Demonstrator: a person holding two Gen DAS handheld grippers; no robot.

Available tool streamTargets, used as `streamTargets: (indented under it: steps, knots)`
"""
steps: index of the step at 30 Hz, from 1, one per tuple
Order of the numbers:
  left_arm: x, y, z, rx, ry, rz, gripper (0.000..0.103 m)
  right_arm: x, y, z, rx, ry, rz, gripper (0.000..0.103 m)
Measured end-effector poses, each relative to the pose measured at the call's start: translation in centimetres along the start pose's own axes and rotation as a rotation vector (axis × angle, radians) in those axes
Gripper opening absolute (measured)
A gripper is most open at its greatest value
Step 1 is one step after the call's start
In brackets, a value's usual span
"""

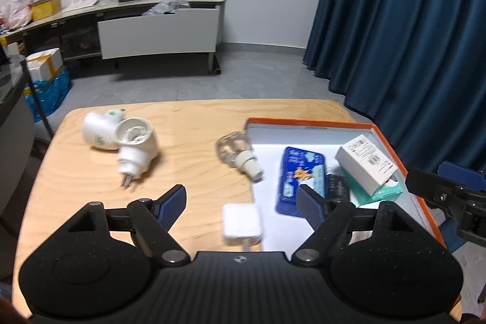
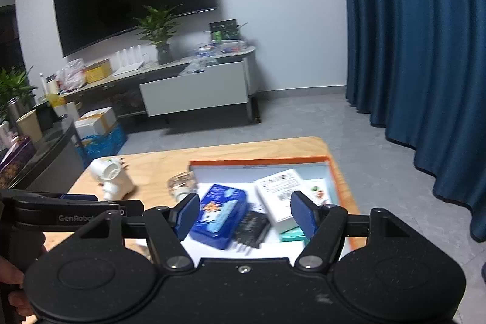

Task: Organize rigid objects
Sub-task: 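Withdraw both open tools from the tray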

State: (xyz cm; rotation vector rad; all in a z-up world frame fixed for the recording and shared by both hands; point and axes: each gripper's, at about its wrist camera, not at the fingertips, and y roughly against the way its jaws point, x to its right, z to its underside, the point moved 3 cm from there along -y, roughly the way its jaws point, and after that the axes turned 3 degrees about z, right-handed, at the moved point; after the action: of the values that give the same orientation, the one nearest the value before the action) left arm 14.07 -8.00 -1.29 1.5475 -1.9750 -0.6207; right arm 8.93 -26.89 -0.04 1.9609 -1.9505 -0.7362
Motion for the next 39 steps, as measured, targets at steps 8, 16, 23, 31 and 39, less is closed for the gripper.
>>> streamTargets:
  steps: [8,16,23,31,39]
  knots:
    - [-2.5,1.8,0.2,0.026,0.046,-0.054,0.084,-3.3,0.1,0.2,-0.019,0.045,-0.053,0.080]
    - [-4.6,2.7,0.5,0.047,0.089,-0.084,0.085,-6.0,0.2,0.2,-0.026,0.088,-0.092,0.080]
    - [-6.3,3.5,1.1,0.062,0.118,-0.104,0.085,-7.5,0.2,0.2,-0.036,0.109,-0.112,0.080]
    - [-7.6,3.7,1.6,0.064,0.140,-0.118,0.086,-8.3,-0.3,0.3,-0.048,0.118,-0.128,0.080]
    - [-8.3,3.7,1.9,0.061,0.159,-0.127,0.086,-7.9,-0.6,0.4,-0.056,0.117,-0.116,0.080]
